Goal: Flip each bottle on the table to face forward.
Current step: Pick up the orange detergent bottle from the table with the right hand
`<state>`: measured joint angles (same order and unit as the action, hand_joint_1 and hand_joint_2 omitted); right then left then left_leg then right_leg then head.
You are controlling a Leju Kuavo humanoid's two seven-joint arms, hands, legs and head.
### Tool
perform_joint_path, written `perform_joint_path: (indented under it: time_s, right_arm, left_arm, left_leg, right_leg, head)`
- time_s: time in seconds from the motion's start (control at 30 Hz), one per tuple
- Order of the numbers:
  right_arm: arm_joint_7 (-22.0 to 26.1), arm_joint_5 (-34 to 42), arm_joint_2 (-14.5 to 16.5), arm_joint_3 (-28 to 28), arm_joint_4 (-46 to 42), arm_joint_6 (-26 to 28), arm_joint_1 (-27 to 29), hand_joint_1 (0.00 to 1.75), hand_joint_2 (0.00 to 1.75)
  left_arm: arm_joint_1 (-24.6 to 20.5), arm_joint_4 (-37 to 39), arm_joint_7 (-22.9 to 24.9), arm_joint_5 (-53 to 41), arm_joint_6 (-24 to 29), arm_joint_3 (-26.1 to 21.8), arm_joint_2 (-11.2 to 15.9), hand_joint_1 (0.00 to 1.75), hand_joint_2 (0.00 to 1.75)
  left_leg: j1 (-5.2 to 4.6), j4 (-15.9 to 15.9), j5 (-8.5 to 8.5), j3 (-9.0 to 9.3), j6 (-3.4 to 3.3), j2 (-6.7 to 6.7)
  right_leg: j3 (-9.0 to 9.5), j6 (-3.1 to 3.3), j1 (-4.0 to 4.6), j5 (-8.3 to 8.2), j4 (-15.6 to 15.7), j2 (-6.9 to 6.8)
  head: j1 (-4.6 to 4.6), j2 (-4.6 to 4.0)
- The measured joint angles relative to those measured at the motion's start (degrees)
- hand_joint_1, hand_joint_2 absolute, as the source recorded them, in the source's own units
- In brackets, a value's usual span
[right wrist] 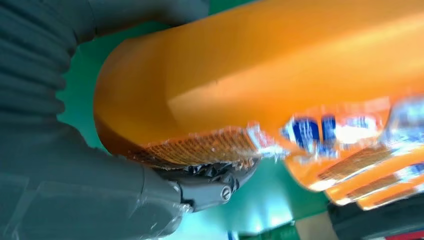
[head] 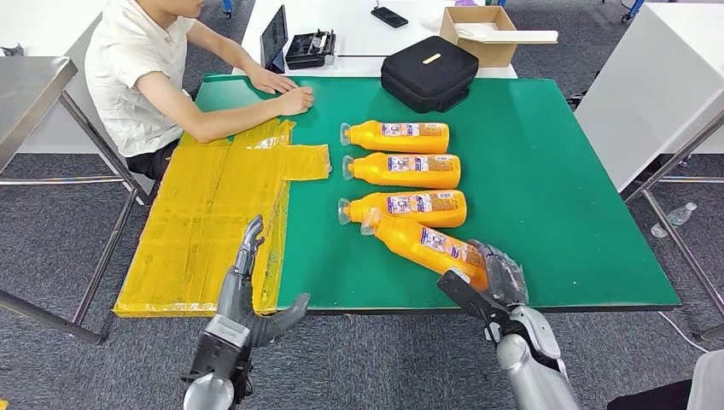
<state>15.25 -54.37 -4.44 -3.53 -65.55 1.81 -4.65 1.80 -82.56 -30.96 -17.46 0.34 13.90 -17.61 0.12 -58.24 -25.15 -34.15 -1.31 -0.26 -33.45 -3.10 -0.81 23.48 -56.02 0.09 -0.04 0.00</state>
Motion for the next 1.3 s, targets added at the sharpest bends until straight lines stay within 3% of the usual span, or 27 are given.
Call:
perform_joint_path:
  time_s: [0.13,0.43,0.6,1.3]
  right_arm:
    - [2.0,5.7,2.0,0.2,-5.5,-2.7,3.0,1.75,1.75]
    - [4.7,10.8,3.8,-0.4,-10.4,-4.4,3.7,1.75,1.75]
    - [7.7,15.6,5.2,-2.5,-12.0,-7.0,3.0,1.75,1.75]
    - [9.2,21.7,8.4,-9.8,-10.5,-9.4,-0.4,1.75,1.75]
  left_arm:
    - [0.0,0.4,3.2,9.3,-6.5,-0.3,0.0,0.00,1.75]
    - [-0.3,2.5,9.0,16.9,-7.8,-1.0,0.0,0.00,1.75]
    - [-0.8,6.1,11.3,24.6,-12.2,-1.6,-0.1,0.00,1.75]
    - [-3.9,14.0,10.6,24.1,-14.5,-1.3,-0.1,0.00,1.75]
  left_leg:
    - [0.02,0.0,0.02,-0.19,0.00,0.01]
    - [-0.02,0.0,0.04,-0.37,-0.01,0.00]
    - [-0.01,0.0,0.04,-0.45,-0.01,0.02]
    - [0.00,0.0,0.06,-0.50,0.00,-0.01]
  right_leg:
    - [-0.21,0.00,0.01,-0.01,0.0,0.01]
    - [-0.34,0.00,-0.04,-0.01,0.0,-0.01]
    - [-0.44,0.00,-0.02,-0.01,0.0,0.00]
    - [-0.49,0.00,-0.02,-0.01,-0.1,-0.01]
  head:
    - [-0.01,0.00]
    - [0.01,0.00]
    - [0.01,0.00]
    - [0.01,0.00]
